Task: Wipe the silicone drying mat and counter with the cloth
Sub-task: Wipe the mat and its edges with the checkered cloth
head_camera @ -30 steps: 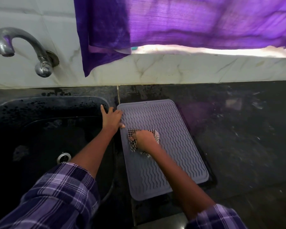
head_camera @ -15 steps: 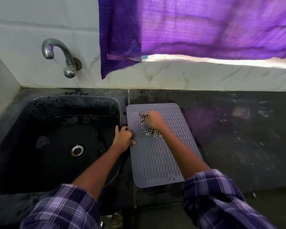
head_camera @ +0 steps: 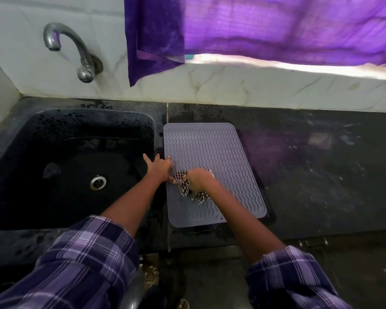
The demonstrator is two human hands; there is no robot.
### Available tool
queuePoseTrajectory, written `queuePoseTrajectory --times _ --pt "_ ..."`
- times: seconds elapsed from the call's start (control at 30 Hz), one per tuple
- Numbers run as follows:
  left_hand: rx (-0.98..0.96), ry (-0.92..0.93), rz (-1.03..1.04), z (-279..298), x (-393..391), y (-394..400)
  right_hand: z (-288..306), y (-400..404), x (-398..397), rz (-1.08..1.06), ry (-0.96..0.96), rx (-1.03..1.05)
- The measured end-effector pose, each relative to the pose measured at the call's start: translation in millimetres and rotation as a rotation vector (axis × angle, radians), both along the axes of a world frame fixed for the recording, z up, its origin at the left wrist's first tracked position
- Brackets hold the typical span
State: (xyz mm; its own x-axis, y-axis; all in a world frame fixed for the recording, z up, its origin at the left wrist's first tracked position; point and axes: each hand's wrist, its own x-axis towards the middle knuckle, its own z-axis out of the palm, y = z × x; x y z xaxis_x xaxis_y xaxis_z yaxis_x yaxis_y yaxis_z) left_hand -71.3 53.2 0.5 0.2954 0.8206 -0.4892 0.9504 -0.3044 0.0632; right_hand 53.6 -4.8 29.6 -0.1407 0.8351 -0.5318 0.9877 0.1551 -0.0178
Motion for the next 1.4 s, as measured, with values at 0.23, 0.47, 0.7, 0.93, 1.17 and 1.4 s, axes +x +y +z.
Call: queuePoseTrajectory --times 0.23,0.47,0.7,0.93,1.17,1.4 --pt "-0.007 0.099 -0.131 13 -8 -14 14 -55 -2 0.053 -0.026 -0.218" --pt "0.156 -0.123 -0.031 8 -26 -36 54 -31 30 -0.223 0.247 0.074" --pt "0.075 -0.105 -0.075 -5 -20 -58 5 -47 -18 -0.074 0.103 0.124" --pt "0.052 0.078 -0.076 -2 -9 -62 -5 -80 -23 0.074 -0.014 -0.034" --pt "-0.012 0.071 -0.081 -1 -10 -60 43 -75 32 0.000 0.154 -0.256" --pt "0.037 0.103 -0.095 -1 1 -65 50 -30 52 -0.295 0.176 0.315"
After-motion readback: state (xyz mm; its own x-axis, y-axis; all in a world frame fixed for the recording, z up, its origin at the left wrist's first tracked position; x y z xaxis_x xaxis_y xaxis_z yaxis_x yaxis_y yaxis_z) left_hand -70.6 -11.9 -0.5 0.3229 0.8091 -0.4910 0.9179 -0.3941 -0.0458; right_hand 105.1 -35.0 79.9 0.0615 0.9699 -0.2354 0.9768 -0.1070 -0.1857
